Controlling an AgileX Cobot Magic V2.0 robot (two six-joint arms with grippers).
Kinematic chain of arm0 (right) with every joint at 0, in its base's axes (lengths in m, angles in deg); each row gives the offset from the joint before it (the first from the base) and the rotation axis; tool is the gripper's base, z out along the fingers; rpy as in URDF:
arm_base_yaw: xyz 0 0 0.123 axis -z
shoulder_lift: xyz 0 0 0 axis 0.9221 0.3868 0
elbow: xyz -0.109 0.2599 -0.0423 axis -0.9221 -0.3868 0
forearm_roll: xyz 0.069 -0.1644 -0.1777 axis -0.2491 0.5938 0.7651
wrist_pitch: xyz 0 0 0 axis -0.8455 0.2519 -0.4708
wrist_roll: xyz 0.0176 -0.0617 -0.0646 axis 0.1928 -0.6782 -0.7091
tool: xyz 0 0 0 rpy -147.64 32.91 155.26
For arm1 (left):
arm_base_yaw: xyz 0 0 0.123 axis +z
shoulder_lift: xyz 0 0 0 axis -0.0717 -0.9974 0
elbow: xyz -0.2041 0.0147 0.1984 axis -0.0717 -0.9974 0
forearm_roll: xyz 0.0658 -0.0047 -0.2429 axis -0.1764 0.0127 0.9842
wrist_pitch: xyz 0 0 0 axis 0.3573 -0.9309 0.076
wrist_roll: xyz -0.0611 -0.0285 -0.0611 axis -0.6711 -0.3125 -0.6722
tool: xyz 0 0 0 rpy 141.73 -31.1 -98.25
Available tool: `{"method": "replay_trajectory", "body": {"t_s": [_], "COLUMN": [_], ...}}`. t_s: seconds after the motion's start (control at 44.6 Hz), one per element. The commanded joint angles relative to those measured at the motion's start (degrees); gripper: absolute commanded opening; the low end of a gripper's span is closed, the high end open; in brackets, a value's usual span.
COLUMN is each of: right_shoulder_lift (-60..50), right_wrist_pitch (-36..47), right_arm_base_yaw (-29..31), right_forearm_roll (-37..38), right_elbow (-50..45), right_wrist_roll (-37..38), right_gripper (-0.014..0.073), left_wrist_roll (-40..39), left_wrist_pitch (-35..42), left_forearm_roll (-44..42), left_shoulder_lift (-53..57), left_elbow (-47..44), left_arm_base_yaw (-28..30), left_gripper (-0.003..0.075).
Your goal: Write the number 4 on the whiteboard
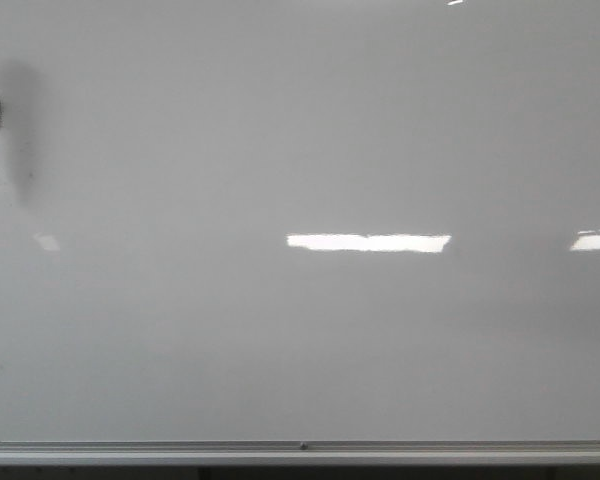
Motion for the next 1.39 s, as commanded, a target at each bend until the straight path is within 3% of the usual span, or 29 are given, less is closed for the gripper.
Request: {"method": "replay_trajectory", "body": {"t_s": [0.0, 1.077, 1.368], "right_shoulder_lift": [-1.10, -1.11, -0.42], "right_wrist_pitch": [4.45, 7.63, -5.62], "right_arm_base_yaw": [0.34, 0.34, 0.34], "right_forearm_roll": [0.46, 0.46, 0.46], "right_elbow": [0.89, 1.93, 15.37], "right_wrist_roll": [-0.64, -0.64, -0.64], "right_gripper": [-0.0118, -0.0118, -0.0118], "left_wrist_roll": [-0.61, -0.61, -0.61], "left_wrist_pitch": [4.47, 6.51, 2.86], "left_forearm_roll": [0.56, 0.56, 0.44], "left_shoulder_lift": [0.90, 0.90, 0.18], "left_elbow": [-0.36, 0.58, 13.12], "left_arm_base_yaw": [-0.13, -0.13, -0.13], "left_gripper": [-0.0020, -0.0020, -0.0020]}}
